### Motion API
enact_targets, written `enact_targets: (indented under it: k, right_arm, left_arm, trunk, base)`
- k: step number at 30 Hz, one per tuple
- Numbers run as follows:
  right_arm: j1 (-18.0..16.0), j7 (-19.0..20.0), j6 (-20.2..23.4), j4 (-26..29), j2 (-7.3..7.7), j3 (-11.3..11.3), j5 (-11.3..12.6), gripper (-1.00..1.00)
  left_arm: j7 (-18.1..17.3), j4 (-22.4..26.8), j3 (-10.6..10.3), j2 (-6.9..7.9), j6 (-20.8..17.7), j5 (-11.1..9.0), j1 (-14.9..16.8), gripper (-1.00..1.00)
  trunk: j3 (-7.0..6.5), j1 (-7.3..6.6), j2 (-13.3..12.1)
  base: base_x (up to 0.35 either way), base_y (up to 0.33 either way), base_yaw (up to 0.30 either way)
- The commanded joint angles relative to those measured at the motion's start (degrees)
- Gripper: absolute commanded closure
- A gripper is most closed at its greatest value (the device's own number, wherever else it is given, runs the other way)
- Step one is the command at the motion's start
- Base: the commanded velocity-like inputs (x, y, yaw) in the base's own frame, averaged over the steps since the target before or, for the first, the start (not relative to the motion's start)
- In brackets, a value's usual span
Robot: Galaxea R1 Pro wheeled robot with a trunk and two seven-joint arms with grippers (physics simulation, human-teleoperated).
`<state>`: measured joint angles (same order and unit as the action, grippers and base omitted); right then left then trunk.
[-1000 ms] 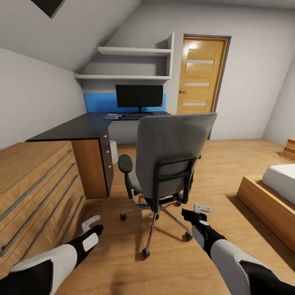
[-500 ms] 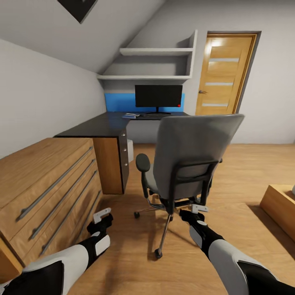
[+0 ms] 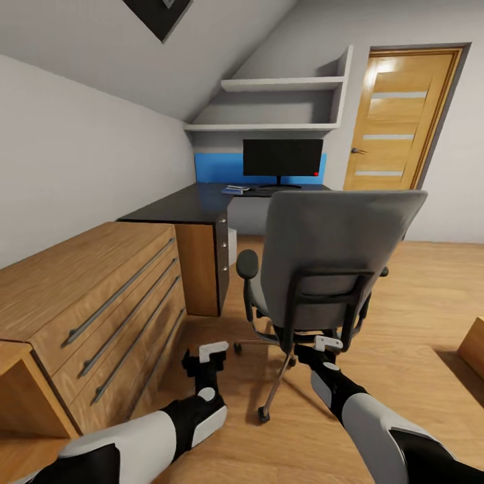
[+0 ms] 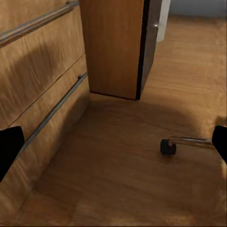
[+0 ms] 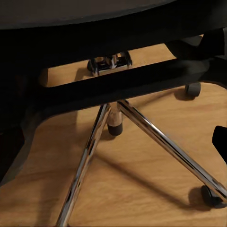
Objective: In the bedroom, organize the workspace by keeping the computer under the desk, ensuring the monitor is on the desk, placing the keyboard on the desk next to the monitor, placing the mouse on the desk next to the keyboard, moving the folder from the swivel chair onto the desk next to the mouse, stacking the notebook on top of the folder with the pen on top of the notebook, and positioning the swivel chair next to the desk.
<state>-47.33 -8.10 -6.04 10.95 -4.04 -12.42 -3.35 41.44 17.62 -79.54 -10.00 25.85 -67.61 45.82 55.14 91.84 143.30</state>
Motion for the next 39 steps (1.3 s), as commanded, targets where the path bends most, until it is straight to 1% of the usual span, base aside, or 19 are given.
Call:
enact_targets:
  k: [1, 3, 4, 5, 6, 7, 10, 14, 20, 30, 39]
  right_arm:
    - [-0.04, -0.08, -0.2, -0.05, -0.03, -0.41, -0.34, -1.0]
    - [-0.04, -0.08, -0.2, -0.05, -0.02, -0.41, -0.34, -1.0]
    - [-0.04, -0.08, -0.2, -0.05, -0.02, -0.41, -0.34, -1.0]
    - [-0.04, -0.08, -0.2, -0.03, -0.01, -0.41, -0.34, -1.0]
    - [-0.04, -0.08, -0.2, -0.04, -0.01, -0.41, -0.34, -1.0]
    - [-0.04, -0.08, -0.2, -0.04, -0.01, -0.41, -0.34, -1.0]
    - [-0.04, -0.08, -0.2, -0.05, -0.03, -0.41, -0.34, -1.0]
    - [-0.04, -0.08, -0.2, -0.05, -0.07, -0.41, -0.33, -1.0]
    - [-0.04, -0.09, -0.2, -0.05, -0.09, -0.41, -0.33, -1.0]
    - [-0.04, -0.16, -0.2, -0.05, -0.09, -0.41, -0.32, -1.0]
    - [-0.04, -0.16, -0.2, -0.05, -0.09, -0.41, -0.32, -1.0]
  left_arm:
    - [0.48, 3.18, -0.51, 0.0, -1.85, -0.17, -0.3, -1.0]
    - [0.61, 6.88, -1.02, 0.18, -4.06, 0.03, -0.68, -1.0]
    - [0.65, 8.97, -1.55, 0.84, -5.2, 0.1, -0.88, -1.0]
    - [0.72, 13.69, -3.32, 2.4, -7.41, 0.2, -1.17, -1.0]
    - [0.83, 21.72, -6.97, 5.21, -10.49, 0.17, -1.43, -1.0]
    - [0.9, 24.41, -8.12, 6.16, -11.4, 0.14, -1.48, -1.0]
    - [1.08, 31.59, -10.43, 8.68, -13.62, 0.08, -1.59, -1.0]
    - [1.21, 38.13, -12.08, 10.95, -15.6, 0.01, -1.66, -1.0]
    - [1.25, 40.51, -12.65, 11.78, -16.34, -0.23, -1.69, -1.0]
    - [1.33, 41.2, -12.79, 12.15, -16.53, -0.97, -1.69, -1.0]
    - [1.37, 41.27, -12.74, 12.36, -16.54, -1.12, -1.7, -1.0]
  trunk:
    - [0.06, -0.01, 0.02]
    - [0.06, -0.01, 0.02]
    - [0.06, -0.01, 0.02]
    - [0.06, -0.01, 0.02]
    - [0.06, -0.01, 0.02]
    - [0.06, -0.01, 0.02]
    - [0.06, -0.01, 0.02]
    - [0.06, -0.01, 0.02]
    - [0.06, -0.01, 0.02]
    - [0.06, -0.01, 0.02]
    - [0.06, -0.01, 0.02]
  base:
    - [0.0, 0.0, 0.014]
    - [0.0, 0.0, 0.01]
    - [0.0, 0.0, 0.007]
    - [0.0, 0.0, 0.005]
    - [0.0, 0.0, 0.002]
    - [0.0, 0.0, 0.002]
    - [0.0, 0.0, 0.001]
    - [0.0, 0.0, 0.0]
    - [0.0, 0.0, 0.0]
    - [0.0, 0.0, 0.028]
    - [0.0, 0.0, 0.205]
